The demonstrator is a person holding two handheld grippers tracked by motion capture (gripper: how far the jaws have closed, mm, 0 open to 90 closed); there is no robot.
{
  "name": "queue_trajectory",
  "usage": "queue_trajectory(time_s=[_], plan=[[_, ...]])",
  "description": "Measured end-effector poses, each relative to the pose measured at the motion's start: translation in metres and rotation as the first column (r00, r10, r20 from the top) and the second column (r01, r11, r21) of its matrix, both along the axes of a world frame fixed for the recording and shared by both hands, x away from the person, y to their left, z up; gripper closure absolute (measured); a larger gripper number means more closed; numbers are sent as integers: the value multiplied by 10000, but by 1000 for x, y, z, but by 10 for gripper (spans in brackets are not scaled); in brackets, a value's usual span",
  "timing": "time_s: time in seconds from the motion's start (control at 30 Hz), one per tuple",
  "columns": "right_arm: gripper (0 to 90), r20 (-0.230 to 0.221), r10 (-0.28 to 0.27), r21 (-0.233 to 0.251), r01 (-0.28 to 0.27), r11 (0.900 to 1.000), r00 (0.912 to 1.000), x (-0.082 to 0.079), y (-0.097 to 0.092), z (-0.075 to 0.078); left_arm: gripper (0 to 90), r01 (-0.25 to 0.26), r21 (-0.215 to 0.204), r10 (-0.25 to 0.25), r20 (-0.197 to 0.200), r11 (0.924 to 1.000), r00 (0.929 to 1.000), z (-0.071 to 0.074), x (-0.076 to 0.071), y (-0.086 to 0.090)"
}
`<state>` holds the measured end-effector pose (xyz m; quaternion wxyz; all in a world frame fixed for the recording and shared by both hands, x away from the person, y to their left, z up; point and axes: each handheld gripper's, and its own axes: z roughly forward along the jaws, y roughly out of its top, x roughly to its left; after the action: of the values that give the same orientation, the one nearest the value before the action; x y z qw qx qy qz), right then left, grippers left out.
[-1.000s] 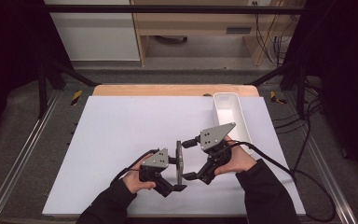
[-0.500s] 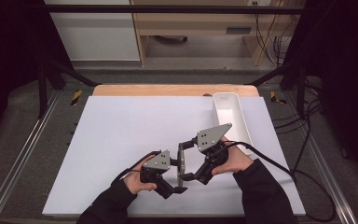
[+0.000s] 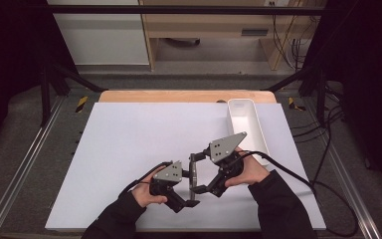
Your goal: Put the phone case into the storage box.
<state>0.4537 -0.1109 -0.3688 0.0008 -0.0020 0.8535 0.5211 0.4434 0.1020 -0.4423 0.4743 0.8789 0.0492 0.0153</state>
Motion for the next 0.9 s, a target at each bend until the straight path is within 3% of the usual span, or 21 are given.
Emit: queue_trajectory(time_s=[0.4,0.5,0.7,0.9], plan=[[120,3,-37,-21,37,10000,10000,0,2,-2,105,-109,301,110,-32,9995,9999,0,0,0],[120,-21,-50,-57,50,10000,10000,0,2,-3,87,-118,173,120,-111,9998,9999,1,-1,1],[120,38,-157,16,157,9999,9999,0,0,-1,38,-212,342,214,-54,9992,9998,2,-1,3],[120,160,-518,137,516,9986,9985,0,-6,6,30,-550,163,553,-180,9984,9983,4,1,10]])
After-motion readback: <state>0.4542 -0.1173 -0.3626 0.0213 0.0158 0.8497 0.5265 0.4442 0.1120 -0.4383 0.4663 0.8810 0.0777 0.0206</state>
